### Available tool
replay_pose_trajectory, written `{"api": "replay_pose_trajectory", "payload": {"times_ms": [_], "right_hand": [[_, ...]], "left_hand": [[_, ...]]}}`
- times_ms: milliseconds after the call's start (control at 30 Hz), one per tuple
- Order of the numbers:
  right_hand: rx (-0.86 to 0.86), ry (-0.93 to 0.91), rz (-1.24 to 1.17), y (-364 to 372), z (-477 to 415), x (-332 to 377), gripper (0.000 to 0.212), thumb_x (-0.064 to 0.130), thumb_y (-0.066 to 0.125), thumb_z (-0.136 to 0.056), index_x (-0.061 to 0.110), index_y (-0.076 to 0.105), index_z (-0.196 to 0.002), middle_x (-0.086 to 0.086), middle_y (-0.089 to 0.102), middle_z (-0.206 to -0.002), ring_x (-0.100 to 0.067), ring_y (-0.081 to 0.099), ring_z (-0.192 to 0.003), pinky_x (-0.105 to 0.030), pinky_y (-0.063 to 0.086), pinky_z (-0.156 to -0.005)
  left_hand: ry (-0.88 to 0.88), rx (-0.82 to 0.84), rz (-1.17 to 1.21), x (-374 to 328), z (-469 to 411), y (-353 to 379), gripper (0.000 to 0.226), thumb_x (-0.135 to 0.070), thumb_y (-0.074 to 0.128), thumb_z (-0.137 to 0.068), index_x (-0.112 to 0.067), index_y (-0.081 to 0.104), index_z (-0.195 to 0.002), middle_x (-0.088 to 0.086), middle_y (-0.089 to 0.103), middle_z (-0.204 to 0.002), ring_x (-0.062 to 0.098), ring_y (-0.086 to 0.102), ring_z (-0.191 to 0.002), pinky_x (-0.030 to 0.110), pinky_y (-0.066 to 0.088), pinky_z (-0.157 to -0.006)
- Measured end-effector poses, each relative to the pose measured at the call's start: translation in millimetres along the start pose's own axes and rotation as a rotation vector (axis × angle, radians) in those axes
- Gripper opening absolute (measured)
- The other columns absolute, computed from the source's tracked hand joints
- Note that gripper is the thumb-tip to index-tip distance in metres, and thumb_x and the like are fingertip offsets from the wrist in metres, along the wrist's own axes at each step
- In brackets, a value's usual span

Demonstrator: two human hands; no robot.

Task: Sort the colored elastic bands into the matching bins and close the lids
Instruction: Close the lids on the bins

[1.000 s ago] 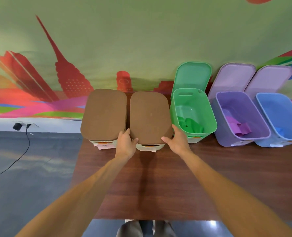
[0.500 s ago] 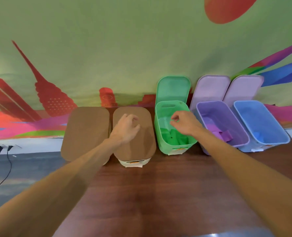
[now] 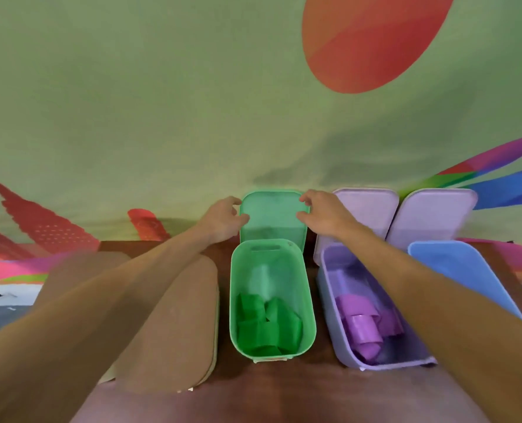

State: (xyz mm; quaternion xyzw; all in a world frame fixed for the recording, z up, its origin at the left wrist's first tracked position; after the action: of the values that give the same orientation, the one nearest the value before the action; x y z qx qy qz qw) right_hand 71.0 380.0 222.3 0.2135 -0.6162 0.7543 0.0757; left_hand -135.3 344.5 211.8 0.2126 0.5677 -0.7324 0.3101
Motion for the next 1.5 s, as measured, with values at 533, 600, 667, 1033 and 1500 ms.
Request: {"api": "replay_pose_trajectory", "payload": {"times_ms": [533, 600, 667, 1033, 1500], "right_hand": [[-0.108, 0.124, -0.34, 41.8, -45.6, -52.5, 0.048, 0.042, 0.025, -0.101, 0.017, 0.047, -0.066, -0.019, 0.064, -0.077, -0.038, 0.066, -0.08, -0.042, 0.05, -0.08], [-0.121, 0.169, -0.381, 46.1, -36.3, -52.3, 0.054, 0.046, 0.026, -0.099, 0.014, 0.048, -0.063, -0.018, 0.063, -0.072, -0.037, 0.066, -0.077, -0.044, 0.051, -0.078], [-0.138, 0.202, -0.436, 47.3, -24.4, -50.3, 0.056, 0.049, 0.031, -0.097, 0.013, 0.051, -0.06, -0.017, 0.063, -0.069, -0.038, 0.067, -0.077, -0.044, 0.052, -0.077], [-0.25, 0.379, -0.775, 85.9, 101.6, -40.9, 0.036, 0.013, 0.073, -0.077, 0.012, 0.065, -0.113, 0.006, 0.066, -0.1, -0.003, 0.06, -0.084, -0.019, 0.042, -0.077], [-0.133, 0.348, -0.622, 139.5, 168.9, -44.1, 0.052, 0.009, 0.075, -0.071, 0.021, 0.062, -0.12, 0.0, 0.055, -0.114, -0.019, 0.058, -0.104, -0.039, 0.053, -0.09]], "left_hand": [[-0.182, -0.136, 0.334, 16.0, -44.0, 32.8, 0.034, -0.05, 0.049, -0.092, -0.023, 0.055, -0.111, 0.002, 0.054, -0.117, 0.017, 0.066, -0.084, 0.037, 0.052, -0.089], [-0.184, -0.159, 0.365, 19.0, -29.2, 35.3, 0.038, -0.049, 0.047, -0.093, -0.018, 0.055, -0.114, -0.004, 0.056, -0.109, 0.017, 0.066, -0.087, 0.037, 0.049, -0.093], [-0.174, -0.188, 0.408, 17.7, -10.9, 32.6, 0.04, -0.048, 0.047, -0.094, -0.014, 0.057, -0.112, -0.004, 0.061, -0.103, 0.018, 0.067, -0.089, 0.037, 0.05, -0.093], [-0.225, -0.137, 0.643, 60.6, 103.5, 51.6, 0.05, -0.007, 0.072, -0.08, -0.004, 0.052, -0.126, 0.005, 0.061, -0.118, 0.004, 0.059, -0.086, 0.007, 0.045, -0.069], [-0.215, 0.003, 0.13, 94.6, 165.5, 123.4, 0.032, -0.025, 0.053, -0.092, -0.013, 0.051, -0.122, 0.006, 0.044, -0.118, 0.018, 0.049, -0.099, 0.028, 0.04, -0.088]]}}
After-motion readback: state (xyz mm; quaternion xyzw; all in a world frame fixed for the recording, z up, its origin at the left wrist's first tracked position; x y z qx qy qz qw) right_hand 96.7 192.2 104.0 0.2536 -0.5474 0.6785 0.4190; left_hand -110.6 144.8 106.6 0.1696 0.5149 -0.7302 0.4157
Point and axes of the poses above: each hand's wrist, its own z-axis away from the middle knuckle, its own y-axis out of the palm, x = y × z, the point moved 5 cm from there along -z, towards the middle knuckle
